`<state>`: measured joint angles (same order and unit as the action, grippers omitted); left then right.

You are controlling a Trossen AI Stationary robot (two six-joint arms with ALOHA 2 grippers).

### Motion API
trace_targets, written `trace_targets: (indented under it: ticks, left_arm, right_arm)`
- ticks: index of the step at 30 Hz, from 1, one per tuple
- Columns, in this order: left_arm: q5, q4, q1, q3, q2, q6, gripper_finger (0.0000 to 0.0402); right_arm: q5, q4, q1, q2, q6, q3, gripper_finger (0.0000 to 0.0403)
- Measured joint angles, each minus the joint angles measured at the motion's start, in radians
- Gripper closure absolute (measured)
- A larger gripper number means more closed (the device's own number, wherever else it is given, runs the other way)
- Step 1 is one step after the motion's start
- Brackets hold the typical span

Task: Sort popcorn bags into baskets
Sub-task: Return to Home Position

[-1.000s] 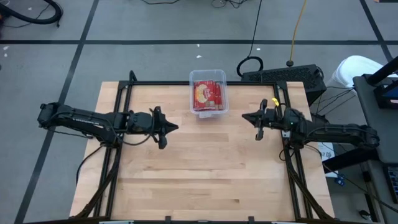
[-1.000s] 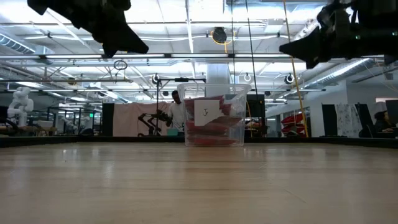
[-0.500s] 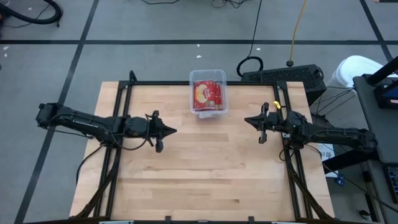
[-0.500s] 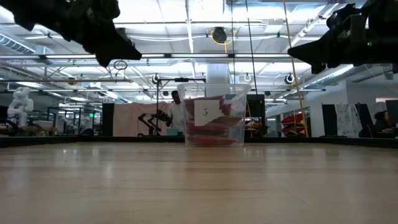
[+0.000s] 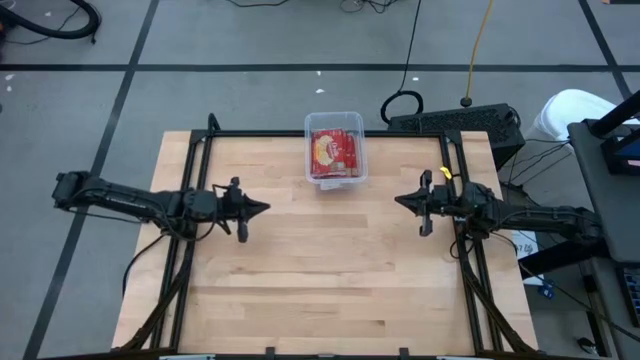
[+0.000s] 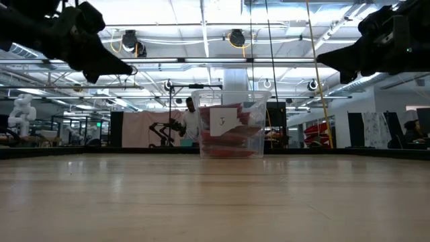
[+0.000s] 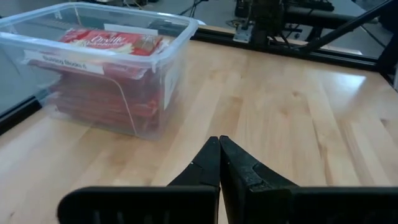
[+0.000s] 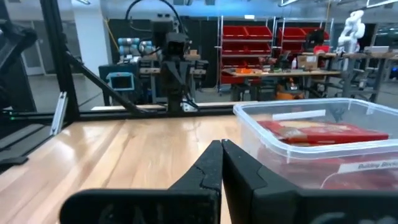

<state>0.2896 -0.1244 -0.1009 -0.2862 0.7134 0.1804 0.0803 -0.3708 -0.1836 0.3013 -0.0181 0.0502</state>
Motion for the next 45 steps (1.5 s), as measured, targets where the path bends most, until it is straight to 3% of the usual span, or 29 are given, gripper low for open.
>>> trace_targets:
  ticks: [16,19,25,34,45]
  left_arm:
    - [0.0,0.006,0.001,0.124,-0.222,-0.001,0.0401]
    - [0.0,0.024,0.001,0.124,-0.235,-0.001,0.0401]
    - [0.0,0.033,0.001,0.124,-0.239,0.006,0.04]
    - [0.001,0.034,0.001,0.124,-0.239,0.007,0.0401]
    - [0.0,0.039,0.001,0.124,-0.239,-0.002,0.04]
  right_arm:
    - [0.02,0.125,0.086,-0.149,0.005,-0.003,0.0403]
    - [0.005,0.166,0.107,-0.194,0.002,-0.002,0.0403]
    - [-0.136,0.287,0.178,-0.272,0.02,0.003,0.0403]
    - [-0.156,0.346,0.264,-0.3,0.011,0.006,0.0403]
    - [-0.133,0.37,0.27,-0.299,0.021,0.008,0.0403]
